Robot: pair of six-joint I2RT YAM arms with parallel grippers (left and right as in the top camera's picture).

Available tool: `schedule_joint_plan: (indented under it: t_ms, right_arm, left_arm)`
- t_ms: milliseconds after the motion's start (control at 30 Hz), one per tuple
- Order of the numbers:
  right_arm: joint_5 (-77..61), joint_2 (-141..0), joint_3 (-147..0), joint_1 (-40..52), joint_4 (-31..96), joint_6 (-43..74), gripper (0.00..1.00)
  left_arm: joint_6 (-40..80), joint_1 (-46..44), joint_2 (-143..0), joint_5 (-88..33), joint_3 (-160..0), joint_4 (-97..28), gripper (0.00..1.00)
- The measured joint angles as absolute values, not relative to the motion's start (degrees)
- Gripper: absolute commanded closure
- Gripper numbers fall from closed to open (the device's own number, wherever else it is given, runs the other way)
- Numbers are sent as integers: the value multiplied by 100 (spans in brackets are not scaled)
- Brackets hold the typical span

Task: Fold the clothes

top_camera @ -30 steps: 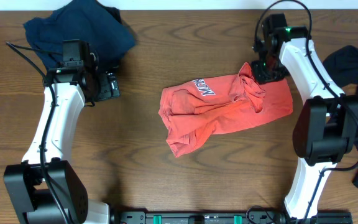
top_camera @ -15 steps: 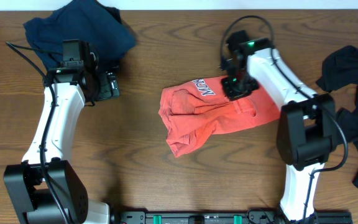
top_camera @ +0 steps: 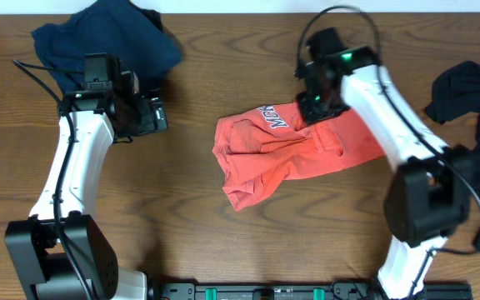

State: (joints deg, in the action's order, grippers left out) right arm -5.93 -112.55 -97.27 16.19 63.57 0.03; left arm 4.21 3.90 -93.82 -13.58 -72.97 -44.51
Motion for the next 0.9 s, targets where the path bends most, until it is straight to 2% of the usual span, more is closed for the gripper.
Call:
schedule_joint_plan:
  t_ms: [367, 900]
  right_arm:
    - [-928, -10667, -9727, 521, 6842, -117, 40]
    - [-1052, -10665, -9725, 462, 6967, -320, 35]
  left_arm:
    - [-523, 54, -10280, -3232, -7041, -4598, 2]
    - [-1103, -766, -11161, -4635, -6978, -3708, 2]
